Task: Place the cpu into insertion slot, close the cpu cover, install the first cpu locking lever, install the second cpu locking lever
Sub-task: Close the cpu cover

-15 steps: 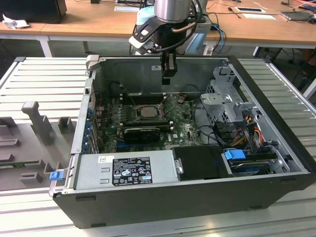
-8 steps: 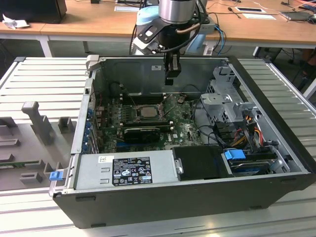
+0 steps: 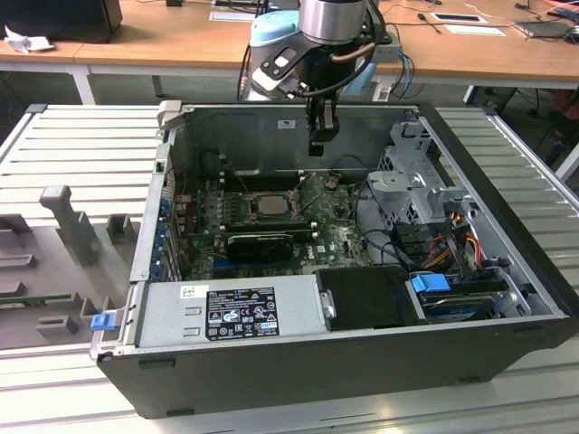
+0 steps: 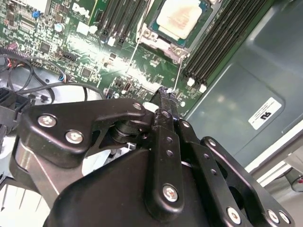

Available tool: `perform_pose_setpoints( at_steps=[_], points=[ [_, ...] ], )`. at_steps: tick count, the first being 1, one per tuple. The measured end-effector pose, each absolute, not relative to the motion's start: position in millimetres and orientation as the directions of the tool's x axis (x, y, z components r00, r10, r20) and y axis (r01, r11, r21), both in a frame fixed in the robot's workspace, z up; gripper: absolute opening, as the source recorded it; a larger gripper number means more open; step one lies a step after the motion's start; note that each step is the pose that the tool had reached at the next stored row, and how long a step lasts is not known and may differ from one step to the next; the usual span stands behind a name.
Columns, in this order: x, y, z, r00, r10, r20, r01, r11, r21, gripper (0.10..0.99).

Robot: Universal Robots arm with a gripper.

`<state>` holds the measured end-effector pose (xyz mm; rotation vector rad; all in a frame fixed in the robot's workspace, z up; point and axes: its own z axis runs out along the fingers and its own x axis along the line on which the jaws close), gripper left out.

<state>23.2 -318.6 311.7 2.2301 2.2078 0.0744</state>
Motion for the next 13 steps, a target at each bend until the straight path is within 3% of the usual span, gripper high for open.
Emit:
perform_pose_setpoints(
  at_steps=[13],
  points=[
    [30,-319,299,0.009,0.999,0.031,0.999,-0.01,0.035,0.106]
  ],
)
